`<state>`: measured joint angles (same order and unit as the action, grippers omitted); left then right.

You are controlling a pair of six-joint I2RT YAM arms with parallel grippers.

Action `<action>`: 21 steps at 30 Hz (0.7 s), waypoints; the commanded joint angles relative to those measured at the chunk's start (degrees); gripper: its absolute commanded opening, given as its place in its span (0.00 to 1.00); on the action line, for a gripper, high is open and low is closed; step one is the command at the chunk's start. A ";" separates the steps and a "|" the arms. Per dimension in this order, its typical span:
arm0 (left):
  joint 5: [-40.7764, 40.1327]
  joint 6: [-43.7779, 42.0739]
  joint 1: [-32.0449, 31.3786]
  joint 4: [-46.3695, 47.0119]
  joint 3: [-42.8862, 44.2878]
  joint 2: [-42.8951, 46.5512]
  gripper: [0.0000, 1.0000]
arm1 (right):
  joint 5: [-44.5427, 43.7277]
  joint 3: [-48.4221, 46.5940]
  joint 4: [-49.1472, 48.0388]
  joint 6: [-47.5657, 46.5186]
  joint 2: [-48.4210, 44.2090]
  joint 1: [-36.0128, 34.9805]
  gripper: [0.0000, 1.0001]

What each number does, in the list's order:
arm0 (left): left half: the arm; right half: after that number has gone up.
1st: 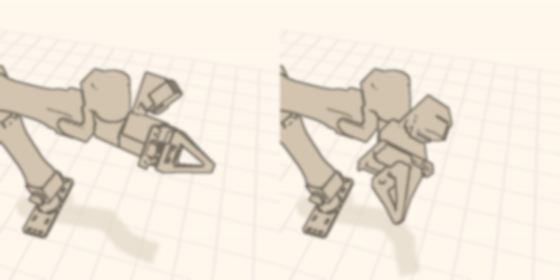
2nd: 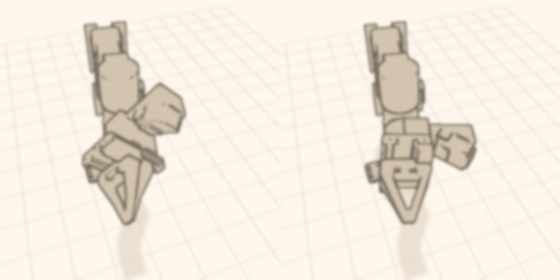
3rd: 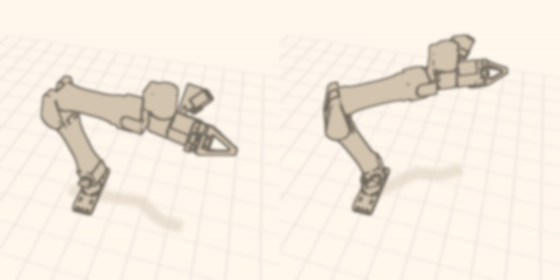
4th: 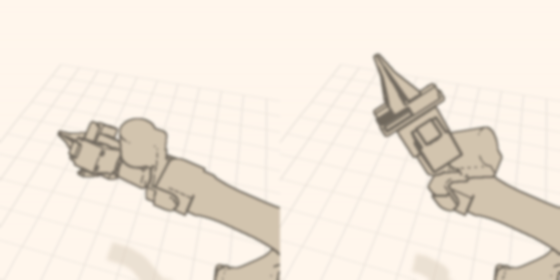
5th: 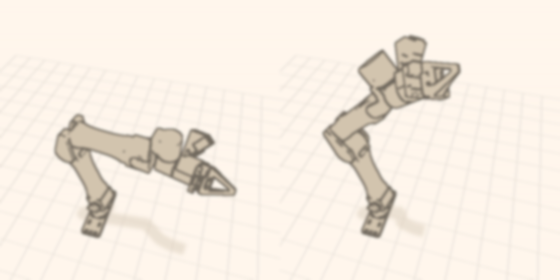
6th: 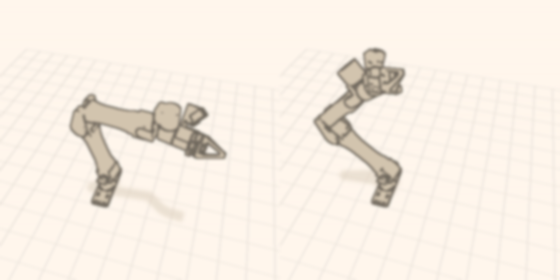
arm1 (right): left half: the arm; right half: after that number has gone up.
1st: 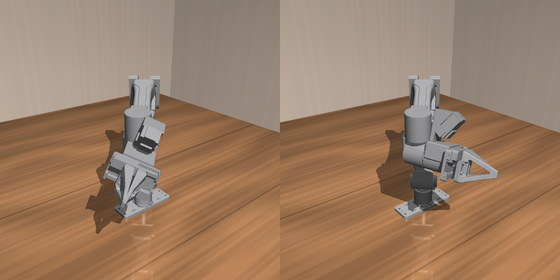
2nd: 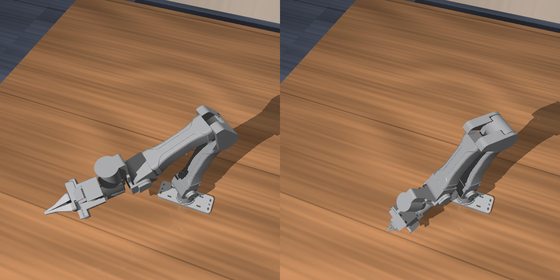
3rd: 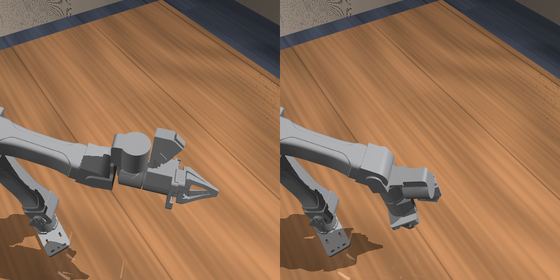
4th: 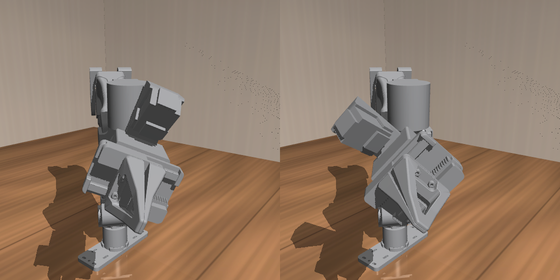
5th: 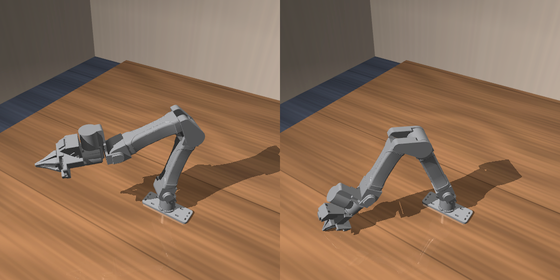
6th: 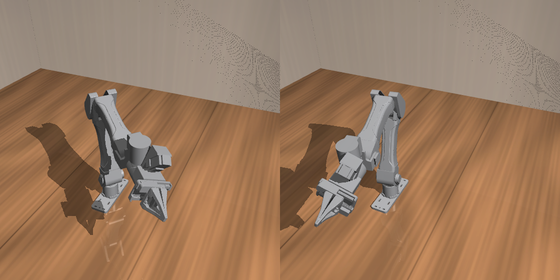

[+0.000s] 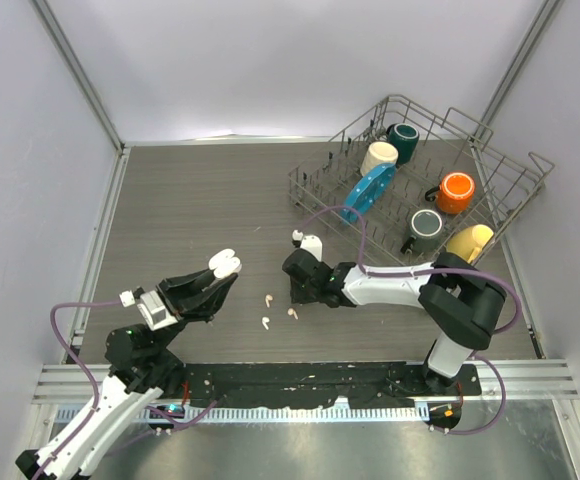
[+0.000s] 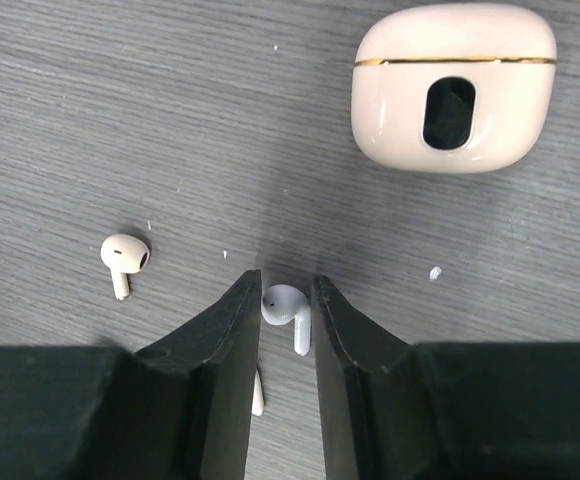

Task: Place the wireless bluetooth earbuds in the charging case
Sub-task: Pick up the earbud from the center of the board.

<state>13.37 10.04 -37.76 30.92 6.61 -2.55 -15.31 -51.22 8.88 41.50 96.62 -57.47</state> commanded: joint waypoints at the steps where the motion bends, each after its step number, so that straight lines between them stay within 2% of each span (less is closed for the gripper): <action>1: -1.24 -0.02 -0.12 0.81 0.07 1.40 0.00 | -2.97 0.34 0.78 0.27 -2.05 -0.89 0.36; 8: -1.59 0.06 -0.12 0.20 -0.28 1.84 0.00 | -2.01 -1.86 1.75 -8.26 -2.66 -0.80 0.45; 21: -1.41 0.68 -0.12 -0.07 -0.46 3.69 0.00 | 0.63 -3.53 1.05 -14.60 -1.17 -0.89 0.40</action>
<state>12.80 10.26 -37.76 29.78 6.17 -0.69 -15.46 -52.21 11.60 30.04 96.09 -58.11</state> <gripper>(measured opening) 0.322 0.405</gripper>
